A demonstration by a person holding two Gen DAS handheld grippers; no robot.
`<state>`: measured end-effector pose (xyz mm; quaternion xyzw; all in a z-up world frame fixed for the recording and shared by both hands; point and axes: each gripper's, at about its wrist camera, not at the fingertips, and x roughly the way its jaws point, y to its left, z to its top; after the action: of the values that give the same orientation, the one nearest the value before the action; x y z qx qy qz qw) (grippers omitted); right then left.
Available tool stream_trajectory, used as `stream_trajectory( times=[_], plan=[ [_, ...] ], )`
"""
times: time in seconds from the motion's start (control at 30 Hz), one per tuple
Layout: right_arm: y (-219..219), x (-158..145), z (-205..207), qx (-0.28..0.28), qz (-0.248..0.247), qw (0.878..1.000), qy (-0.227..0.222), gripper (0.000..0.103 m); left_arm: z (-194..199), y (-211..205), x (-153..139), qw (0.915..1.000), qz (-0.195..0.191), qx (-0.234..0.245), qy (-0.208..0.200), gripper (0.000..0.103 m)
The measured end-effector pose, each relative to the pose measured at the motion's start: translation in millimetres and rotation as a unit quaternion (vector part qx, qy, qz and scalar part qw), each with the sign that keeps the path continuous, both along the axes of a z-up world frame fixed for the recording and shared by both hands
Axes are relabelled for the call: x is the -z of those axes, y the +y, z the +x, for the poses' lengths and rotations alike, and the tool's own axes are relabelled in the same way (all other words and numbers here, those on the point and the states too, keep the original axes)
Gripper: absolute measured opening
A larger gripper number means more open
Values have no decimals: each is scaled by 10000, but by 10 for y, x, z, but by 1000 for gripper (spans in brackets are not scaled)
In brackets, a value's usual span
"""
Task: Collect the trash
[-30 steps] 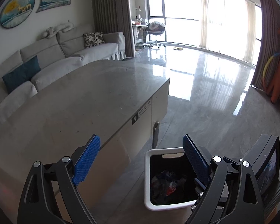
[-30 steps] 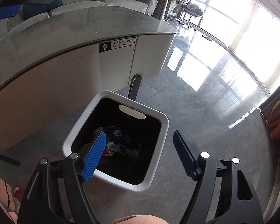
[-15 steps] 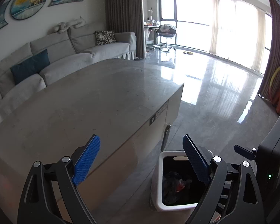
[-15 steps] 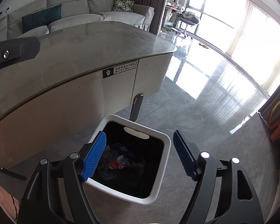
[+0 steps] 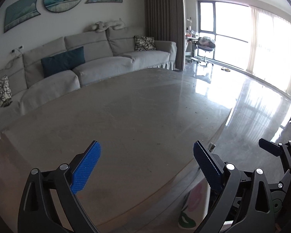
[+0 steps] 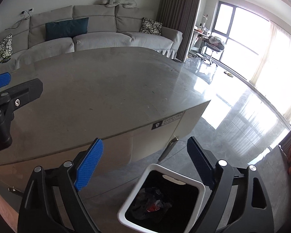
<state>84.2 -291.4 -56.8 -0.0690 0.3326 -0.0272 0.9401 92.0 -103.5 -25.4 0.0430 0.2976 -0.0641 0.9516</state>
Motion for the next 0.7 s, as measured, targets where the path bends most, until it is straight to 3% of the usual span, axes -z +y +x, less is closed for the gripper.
stream_trajectory(
  times=[0.23, 0.7],
  plan=[
    [622, -33, 354, -514, 23, 9987, -67, 98, 223, 605, -8, 9984, 83, -563, -29, 97],
    [1455, 134, 784, -1053, 168, 9942, 121, 98, 503, 1547, 221, 9922, 195, -1213, 210, 98]
  ],
)
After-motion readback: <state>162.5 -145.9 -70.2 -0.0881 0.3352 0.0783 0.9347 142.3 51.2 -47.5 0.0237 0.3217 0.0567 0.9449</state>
